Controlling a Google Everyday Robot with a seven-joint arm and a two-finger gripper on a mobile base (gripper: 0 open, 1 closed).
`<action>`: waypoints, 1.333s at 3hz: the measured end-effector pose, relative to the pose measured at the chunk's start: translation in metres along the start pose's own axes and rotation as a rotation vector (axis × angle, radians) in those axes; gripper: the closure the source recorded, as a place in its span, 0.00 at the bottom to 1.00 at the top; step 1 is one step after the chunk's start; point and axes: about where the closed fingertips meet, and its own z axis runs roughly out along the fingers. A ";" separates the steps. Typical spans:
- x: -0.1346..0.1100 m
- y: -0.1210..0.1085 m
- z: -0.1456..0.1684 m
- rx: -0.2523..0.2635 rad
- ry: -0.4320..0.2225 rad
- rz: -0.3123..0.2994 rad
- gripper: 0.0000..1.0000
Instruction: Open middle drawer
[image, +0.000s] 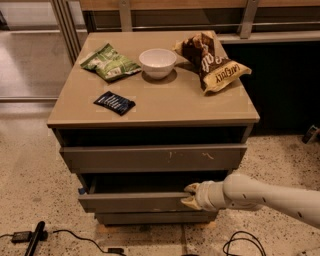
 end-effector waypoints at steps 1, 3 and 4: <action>0.004 0.006 0.010 -0.023 0.004 0.002 0.00; 0.004 0.006 0.010 -0.023 0.004 0.002 0.19; 0.007 0.015 -0.009 -0.016 0.005 -0.012 0.42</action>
Offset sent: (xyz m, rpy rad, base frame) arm -0.0032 0.0044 -0.0104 0.0012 0.0180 0.0121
